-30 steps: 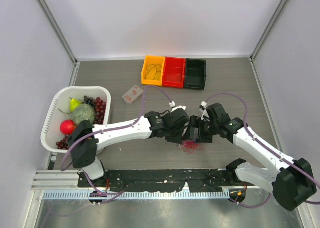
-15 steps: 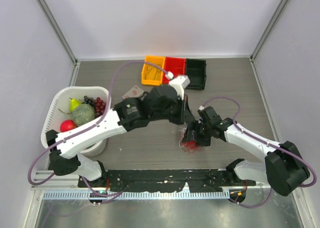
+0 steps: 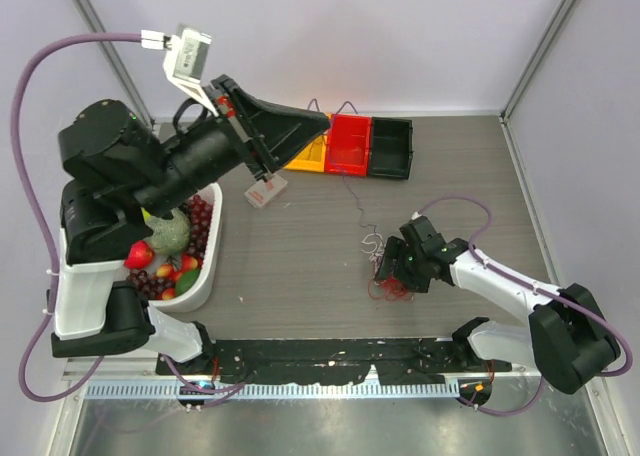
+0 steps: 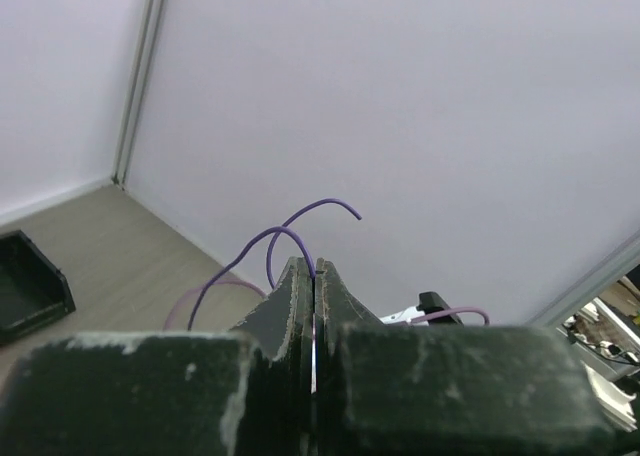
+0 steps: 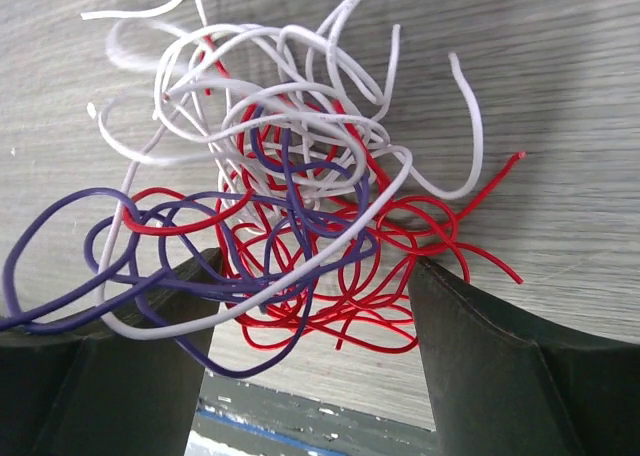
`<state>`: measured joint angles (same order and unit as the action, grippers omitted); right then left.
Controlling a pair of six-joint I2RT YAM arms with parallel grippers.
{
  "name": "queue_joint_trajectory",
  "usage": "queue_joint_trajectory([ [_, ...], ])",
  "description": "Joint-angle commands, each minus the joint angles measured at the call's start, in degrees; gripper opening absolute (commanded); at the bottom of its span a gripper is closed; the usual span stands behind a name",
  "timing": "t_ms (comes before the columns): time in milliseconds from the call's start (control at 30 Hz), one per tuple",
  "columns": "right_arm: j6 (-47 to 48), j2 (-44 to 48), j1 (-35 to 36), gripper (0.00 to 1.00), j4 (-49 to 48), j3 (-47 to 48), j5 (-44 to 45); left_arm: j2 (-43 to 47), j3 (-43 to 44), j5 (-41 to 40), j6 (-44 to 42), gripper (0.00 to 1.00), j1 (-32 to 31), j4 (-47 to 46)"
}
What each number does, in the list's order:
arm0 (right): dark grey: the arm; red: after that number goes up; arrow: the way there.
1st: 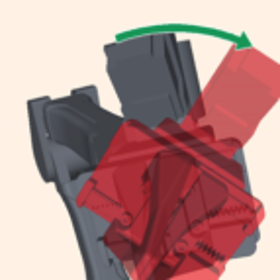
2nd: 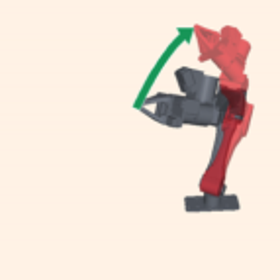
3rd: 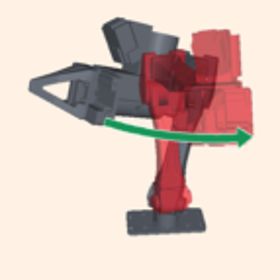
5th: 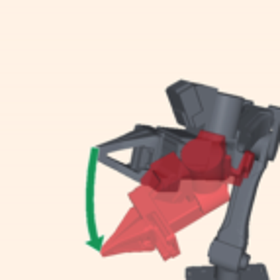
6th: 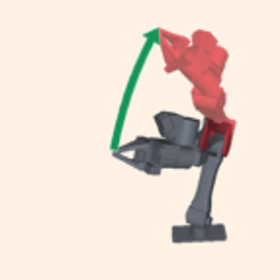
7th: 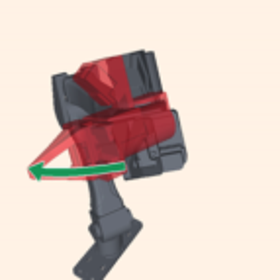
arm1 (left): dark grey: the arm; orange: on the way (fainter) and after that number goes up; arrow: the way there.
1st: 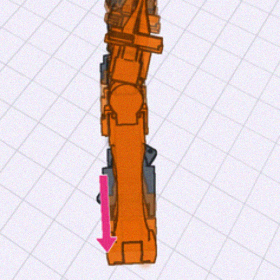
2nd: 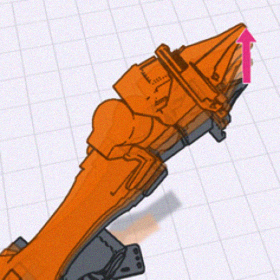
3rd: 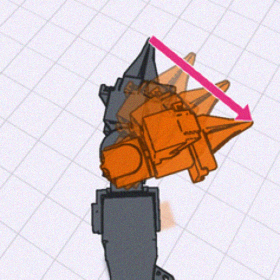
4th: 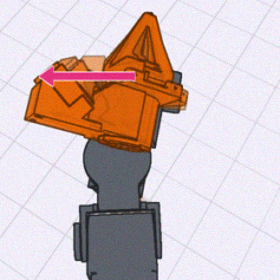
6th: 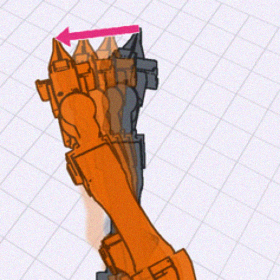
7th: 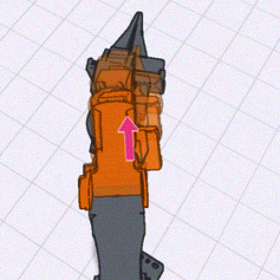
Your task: Untangle the cables
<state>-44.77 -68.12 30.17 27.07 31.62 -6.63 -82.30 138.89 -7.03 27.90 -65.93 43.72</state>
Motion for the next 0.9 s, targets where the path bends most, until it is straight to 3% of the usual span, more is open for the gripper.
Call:
queue_joint_trajectory([
  [0,-3.82,2.20,-1.51,0.79,3.07,0.29,9.79,0.56,1.90,0.08,-4.69,0.00,-0.07,-1.89],
  [233,-8.40,3.51,-8.45,0.76,12.83,1.70,14.37,1.09,10.16,-5.10,-8.65,0.00,-0.08,5.49],
  [400,-7.96,5.45,-13.21,0.76,16.34,3.10,16.90,7.76,1.84,-7.21,-9.35,0.00,-0.16,0.84],
  [567,-8.57,2.73,-13.83,0.79,18.28,6.17,19.90,7.51,4.55,-7.39,-14.44,0.00,-0.07,6.63],
  [700,-8.40,2.02,-13.83,0.81,18.19,7.58,20.86,9.88,-1.33,-5.72,-15.77,0.00,-0.16,5.67],
  [867,-8.40,1.85,-15.75,0.82,19.16,8.90,23.42,9.27,5.32,-8.53,-14.98,0.00,-0.16,6.64],
])
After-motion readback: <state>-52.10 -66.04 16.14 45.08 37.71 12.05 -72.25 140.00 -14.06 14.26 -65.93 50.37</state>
